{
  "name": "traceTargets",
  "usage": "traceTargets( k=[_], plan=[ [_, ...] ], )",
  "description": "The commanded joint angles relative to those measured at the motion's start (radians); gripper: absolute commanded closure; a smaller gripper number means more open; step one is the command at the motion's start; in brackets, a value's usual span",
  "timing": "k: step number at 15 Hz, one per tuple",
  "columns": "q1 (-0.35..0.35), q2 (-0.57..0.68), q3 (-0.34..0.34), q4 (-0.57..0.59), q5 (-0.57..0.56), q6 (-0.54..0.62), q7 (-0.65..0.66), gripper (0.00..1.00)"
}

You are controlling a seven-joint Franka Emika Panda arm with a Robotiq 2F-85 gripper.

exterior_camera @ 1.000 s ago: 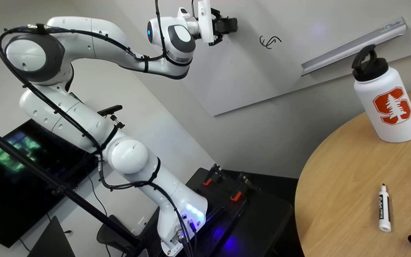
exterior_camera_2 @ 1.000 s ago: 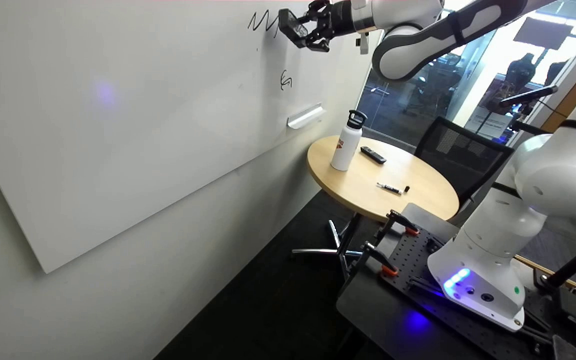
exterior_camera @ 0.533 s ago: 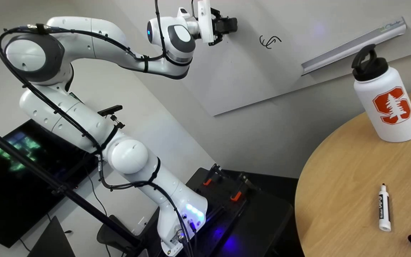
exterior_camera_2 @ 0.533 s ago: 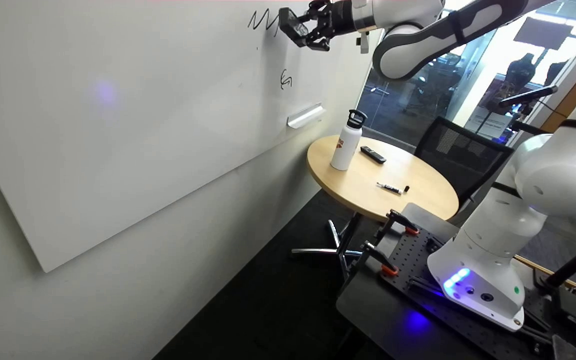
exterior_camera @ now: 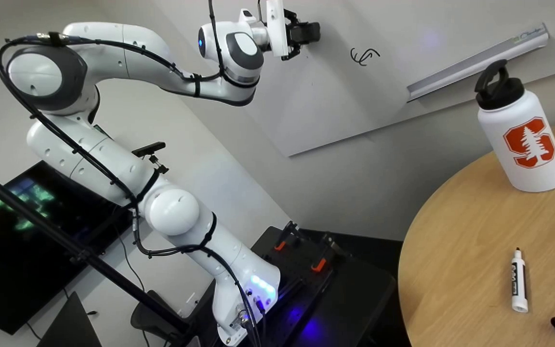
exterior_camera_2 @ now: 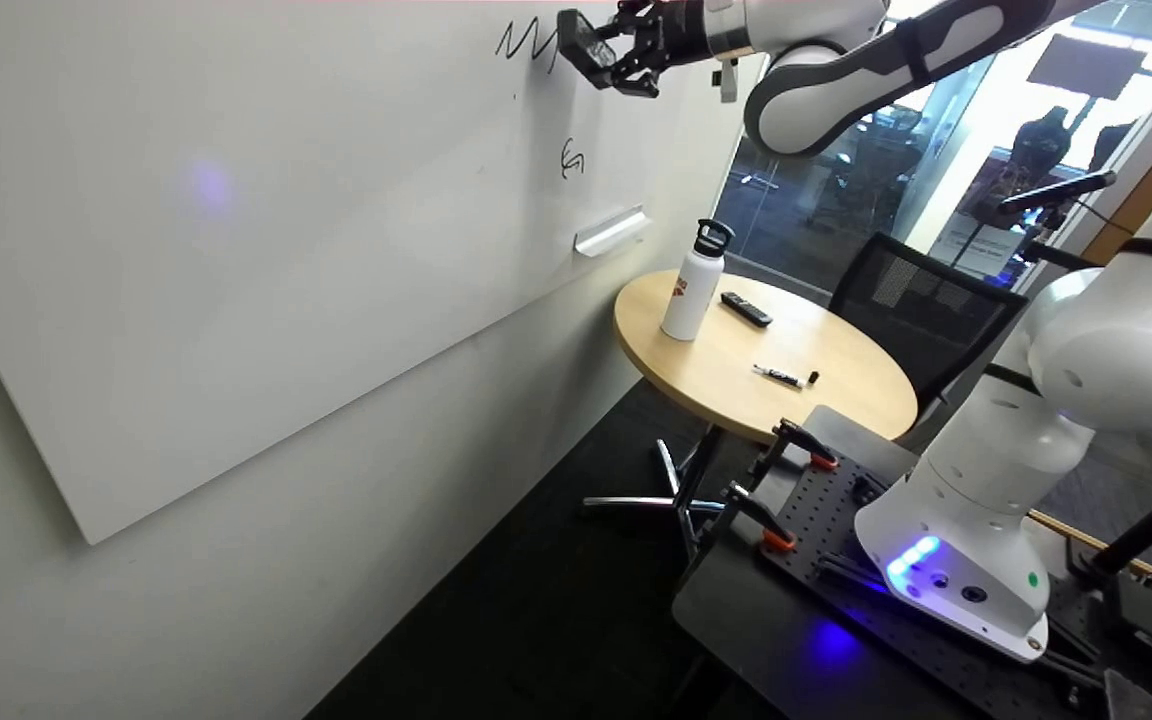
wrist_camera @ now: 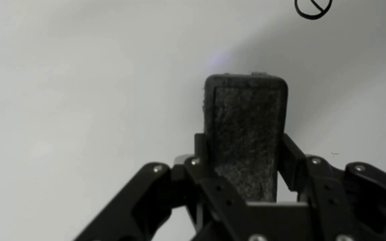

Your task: Use the duster to erase the left writings on the white board

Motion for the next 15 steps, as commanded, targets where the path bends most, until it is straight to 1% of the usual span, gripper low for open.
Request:
traceTargets(
  k=[1,2,3,6,7,9,10,11,12,15],
  plan=[
    [-0.021,0.011,0.046,0.078,-0.003,-0.001,-0.003,0.72],
    [-0.012,0.014,0.056,0.096,-0.007,0.0,0.001,0.72],
    [0.037,0.018,0.026,0.113,0.014,0.0,-0.031,0.72],
    [0.083,0.029,0.025,0.162,0.018,0.0,-0.051,0.72],
    [0.028,0.039,0.077,0.186,-0.023,0.0,-0.024,0.72],
    [0.018,0.057,0.085,0.222,-0.028,0.0,-0.044,0.72],
    [0.06,0.067,0.056,0.23,0.033,-0.001,-0.114,0.72],
    [0.062,0.071,0.054,0.234,0.039,-0.001,-0.132,0.72],
    [0.014,0.076,0.088,0.245,-0.019,-0.001,-0.095,0.72],
    [0.009,0.082,0.097,0.24,-0.038,-0.001,-0.107,0.72]
  ],
)
